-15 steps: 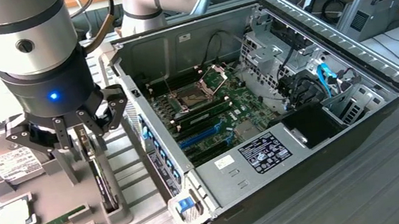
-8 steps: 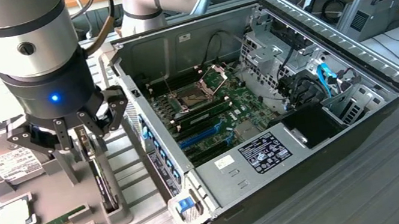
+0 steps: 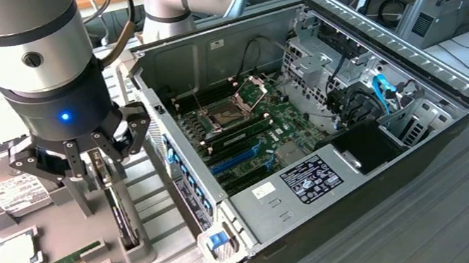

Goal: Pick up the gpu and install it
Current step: 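Pick up the gpu and move the gpu toward the slot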

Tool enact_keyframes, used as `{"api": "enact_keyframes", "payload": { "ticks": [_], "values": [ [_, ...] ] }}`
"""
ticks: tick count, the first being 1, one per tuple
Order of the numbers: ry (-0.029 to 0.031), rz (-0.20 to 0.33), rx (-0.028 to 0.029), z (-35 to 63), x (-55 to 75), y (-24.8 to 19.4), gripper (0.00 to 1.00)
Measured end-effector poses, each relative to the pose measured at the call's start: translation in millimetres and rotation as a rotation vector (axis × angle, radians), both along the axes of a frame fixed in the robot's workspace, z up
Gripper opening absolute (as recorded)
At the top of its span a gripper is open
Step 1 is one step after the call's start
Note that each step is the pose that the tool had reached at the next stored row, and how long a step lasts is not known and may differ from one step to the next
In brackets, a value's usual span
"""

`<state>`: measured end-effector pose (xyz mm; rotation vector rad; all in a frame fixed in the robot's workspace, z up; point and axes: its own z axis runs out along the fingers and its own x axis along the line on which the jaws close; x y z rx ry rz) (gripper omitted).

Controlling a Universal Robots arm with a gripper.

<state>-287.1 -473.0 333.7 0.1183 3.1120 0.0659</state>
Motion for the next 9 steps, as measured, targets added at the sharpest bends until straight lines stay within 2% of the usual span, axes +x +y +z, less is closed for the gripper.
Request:
{"api": "enact_keyframes", "payload": {
  "ticks": [9],
  "values": [
    [0.0, 0.0, 0.0, -2.7, 0.0, 0.0, 0.42]
  ]
}}
